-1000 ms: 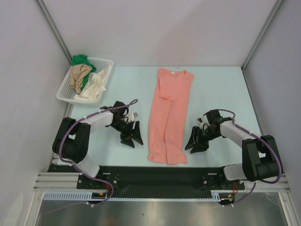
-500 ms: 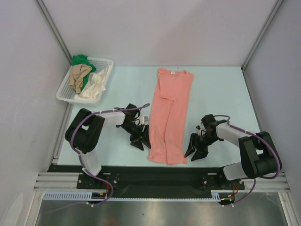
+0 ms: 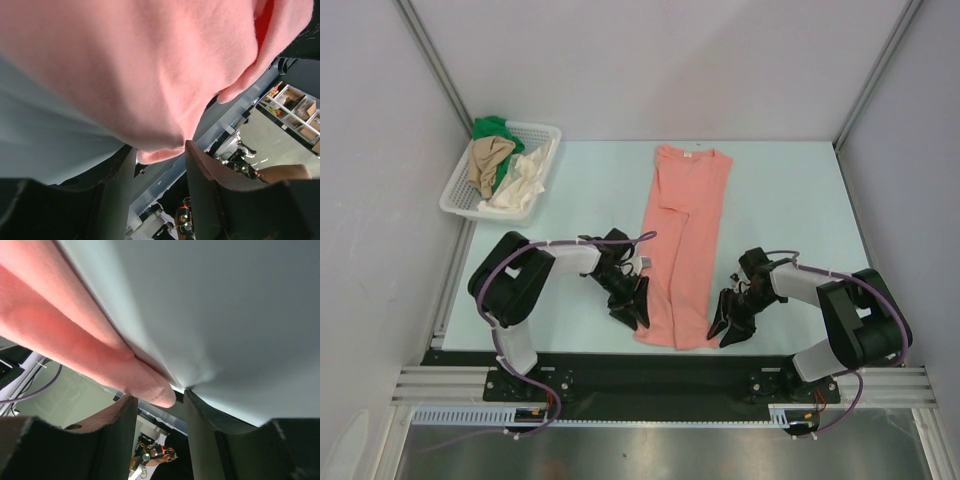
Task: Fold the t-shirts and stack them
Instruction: Fold the tshirt
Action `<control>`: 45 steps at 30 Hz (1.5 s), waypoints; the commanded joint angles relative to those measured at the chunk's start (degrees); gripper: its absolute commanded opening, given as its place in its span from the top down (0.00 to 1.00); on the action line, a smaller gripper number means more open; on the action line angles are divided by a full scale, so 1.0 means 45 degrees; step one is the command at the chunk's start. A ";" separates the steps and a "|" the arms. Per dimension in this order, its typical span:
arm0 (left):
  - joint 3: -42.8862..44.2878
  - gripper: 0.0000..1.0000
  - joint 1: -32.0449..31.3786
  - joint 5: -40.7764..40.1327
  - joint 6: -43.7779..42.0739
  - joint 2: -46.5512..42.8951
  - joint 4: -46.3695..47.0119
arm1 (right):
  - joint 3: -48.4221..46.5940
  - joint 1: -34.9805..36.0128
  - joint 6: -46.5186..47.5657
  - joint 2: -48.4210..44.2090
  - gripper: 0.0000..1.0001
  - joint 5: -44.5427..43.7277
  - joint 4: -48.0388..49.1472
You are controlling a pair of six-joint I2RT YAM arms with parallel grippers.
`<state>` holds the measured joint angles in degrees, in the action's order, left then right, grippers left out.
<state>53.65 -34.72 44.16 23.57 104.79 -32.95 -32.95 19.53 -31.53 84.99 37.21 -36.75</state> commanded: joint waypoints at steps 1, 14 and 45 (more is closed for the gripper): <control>0.0110 0.51 -0.0156 0.0128 0.0074 0.0131 0.0408 | 0.0056 0.0230 -0.0337 0.0098 0.53 0.0110 0.0608; -0.0085 0.97 -0.0156 -0.0028 0.0055 0.0033 0.0232 | 0.0213 0.0426 -0.0806 0.0254 0.80 0.0344 0.1702; 0.2802 0.99 0.1133 -0.4753 -0.3244 -0.3366 -0.3361 | -0.1895 0.0895 -0.0319 -0.2363 1.00 0.1947 0.1352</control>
<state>60.80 -30.79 26.65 11.94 91.07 -48.18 -37.01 24.14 -33.06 76.27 45.76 -31.59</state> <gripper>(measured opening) 0.015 0.022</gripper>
